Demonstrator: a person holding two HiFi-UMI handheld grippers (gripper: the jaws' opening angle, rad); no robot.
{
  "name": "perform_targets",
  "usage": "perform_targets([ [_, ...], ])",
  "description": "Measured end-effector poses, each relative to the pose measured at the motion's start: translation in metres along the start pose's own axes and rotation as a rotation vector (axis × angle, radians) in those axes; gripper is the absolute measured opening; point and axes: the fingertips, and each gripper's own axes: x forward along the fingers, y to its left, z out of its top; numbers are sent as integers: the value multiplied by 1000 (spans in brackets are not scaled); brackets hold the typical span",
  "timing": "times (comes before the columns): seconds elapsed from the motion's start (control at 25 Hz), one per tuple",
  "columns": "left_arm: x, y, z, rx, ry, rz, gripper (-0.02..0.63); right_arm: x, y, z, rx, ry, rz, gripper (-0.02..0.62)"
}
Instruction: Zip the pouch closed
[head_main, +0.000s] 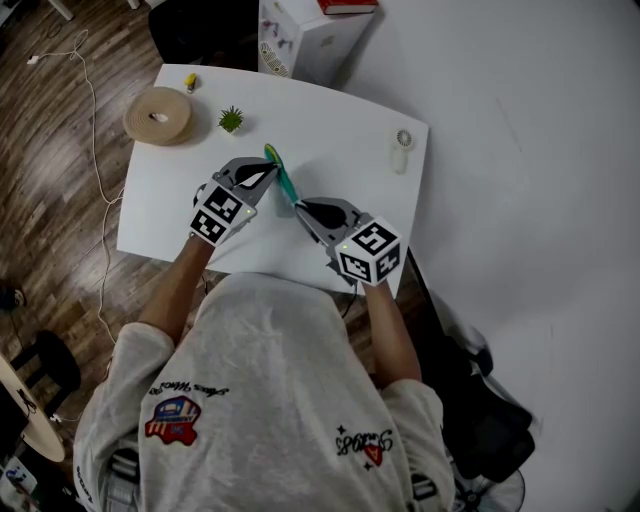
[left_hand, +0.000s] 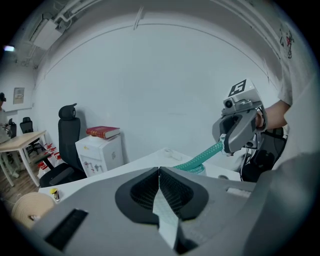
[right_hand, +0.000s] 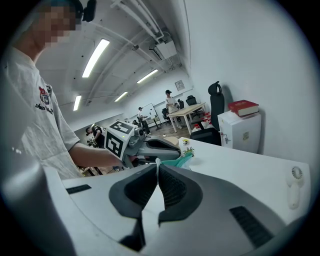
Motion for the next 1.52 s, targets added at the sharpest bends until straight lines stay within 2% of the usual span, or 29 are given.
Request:
perform_targets([
  [0.72,-2,24,-16,-14,42,64,9,4,7,5,-27,5,22,17],
  [0.88,-3,36,-25,-48,64,95,9,1,12,5,-22,-5,39,17],
  [1.04,-7,43,-32,-120,57,90,9,-6,17,9,-21,-21,48,17],
  [1.16,-7,45,-30,-130,54,94,9,-6,15,11,-26,-23,43,17],
  [1.52,-4,33,-29,-122,32,64,9,-17,-3,21,73,-115,32,20],
])
